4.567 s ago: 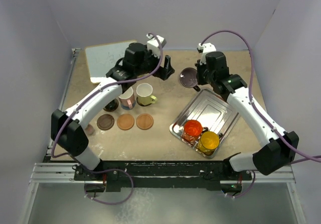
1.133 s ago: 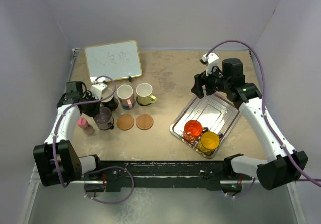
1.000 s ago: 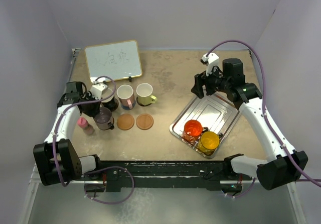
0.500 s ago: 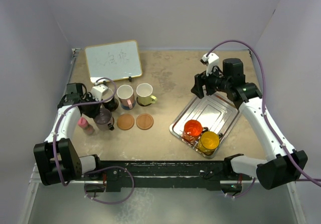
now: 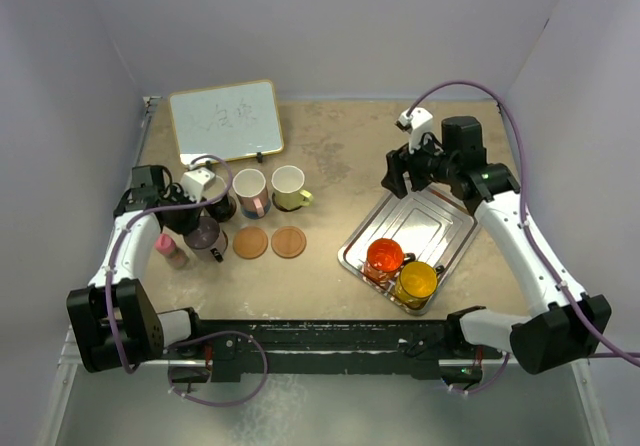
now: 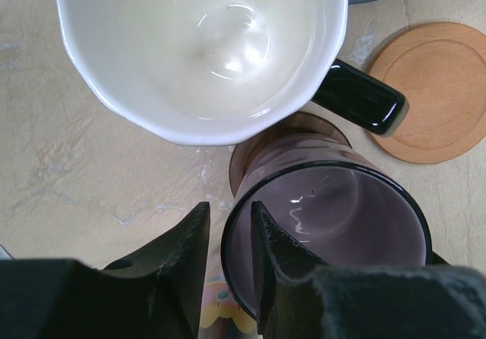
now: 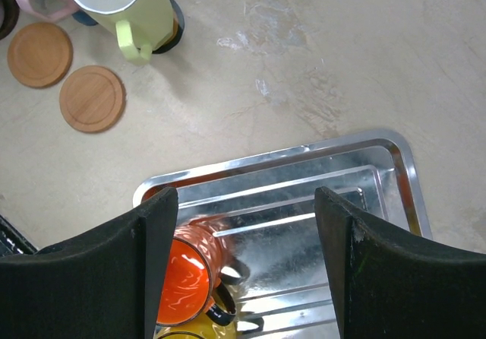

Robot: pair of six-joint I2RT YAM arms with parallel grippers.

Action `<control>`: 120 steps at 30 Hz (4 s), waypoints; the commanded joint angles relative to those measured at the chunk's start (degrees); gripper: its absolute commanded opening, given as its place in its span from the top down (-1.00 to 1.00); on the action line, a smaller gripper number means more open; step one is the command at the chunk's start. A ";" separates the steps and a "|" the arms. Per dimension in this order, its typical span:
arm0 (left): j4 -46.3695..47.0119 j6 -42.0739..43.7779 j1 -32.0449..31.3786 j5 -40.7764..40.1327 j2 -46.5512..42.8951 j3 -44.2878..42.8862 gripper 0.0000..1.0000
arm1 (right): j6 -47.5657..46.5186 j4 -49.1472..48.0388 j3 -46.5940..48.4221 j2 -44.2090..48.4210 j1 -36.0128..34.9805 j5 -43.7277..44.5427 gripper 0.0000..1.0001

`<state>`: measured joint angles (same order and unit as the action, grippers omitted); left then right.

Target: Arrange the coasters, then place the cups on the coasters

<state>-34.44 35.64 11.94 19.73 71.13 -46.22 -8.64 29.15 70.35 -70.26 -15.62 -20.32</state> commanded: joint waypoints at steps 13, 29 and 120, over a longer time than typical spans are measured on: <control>-3.16 -4.81 0.31 4.66 -10.74 -7.62 -0.02 | -23.88 21.80 1.52 0.47 0.24 -1.40 -0.51; -1.26 -14.72 -1.17 17.04 -10.75 -12.55 -0.50 | -24.69 18.96 -12.50 -2.63 -2.85 0.42 -0.33; 13.70 -37.04 -52.79 -17.39 30.29 -60.66 0.94 | 27.25 -17.47 4.99 0.74 -17.63 34.21 1.00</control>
<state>-23.66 -3.86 -41.30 3.29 102.69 -103.02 18.68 17.58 76.16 -73.49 -32.99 17.76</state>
